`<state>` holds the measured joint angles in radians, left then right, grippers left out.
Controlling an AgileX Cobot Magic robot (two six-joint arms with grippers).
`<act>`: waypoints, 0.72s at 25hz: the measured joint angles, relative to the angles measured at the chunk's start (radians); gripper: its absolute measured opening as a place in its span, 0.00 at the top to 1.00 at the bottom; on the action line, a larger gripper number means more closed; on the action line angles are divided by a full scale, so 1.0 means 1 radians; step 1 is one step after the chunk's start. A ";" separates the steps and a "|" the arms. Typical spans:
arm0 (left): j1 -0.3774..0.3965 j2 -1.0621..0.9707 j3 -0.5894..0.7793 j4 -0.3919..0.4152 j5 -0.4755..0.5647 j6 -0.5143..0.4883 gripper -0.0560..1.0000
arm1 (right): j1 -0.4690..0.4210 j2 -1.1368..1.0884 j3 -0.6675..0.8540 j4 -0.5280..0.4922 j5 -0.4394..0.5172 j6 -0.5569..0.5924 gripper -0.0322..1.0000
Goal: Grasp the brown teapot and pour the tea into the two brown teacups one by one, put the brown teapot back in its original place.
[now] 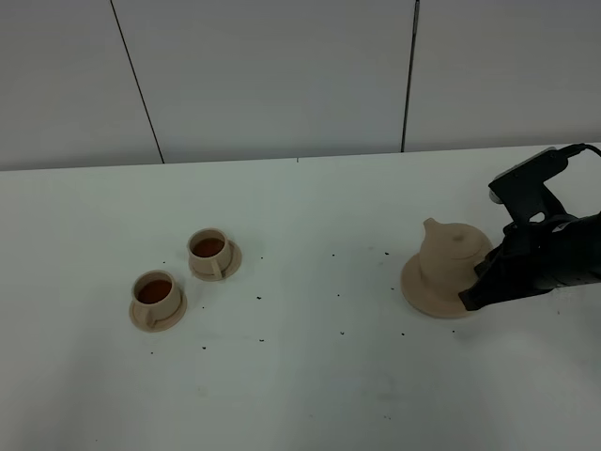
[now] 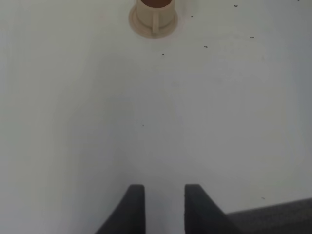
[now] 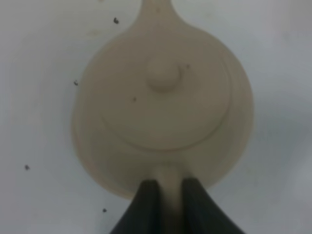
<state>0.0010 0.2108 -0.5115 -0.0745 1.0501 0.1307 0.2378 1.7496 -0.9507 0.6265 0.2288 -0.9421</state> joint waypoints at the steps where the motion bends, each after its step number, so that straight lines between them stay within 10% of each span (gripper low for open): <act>1: 0.000 0.000 0.000 0.000 0.000 0.000 0.69 | 0.000 0.000 0.000 0.000 -0.001 0.000 0.88; 18: 0.000 0.000 0.000 0.000 0.000 0.000 0.69 | 0.000 0.025 0.001 0.023 -0.009 -0.003 0.88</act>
<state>0.0010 0.2108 -0.5115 -0.0745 1.0501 0.1307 0.2378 1.7742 -0.9496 0.6498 0.2196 -0.9452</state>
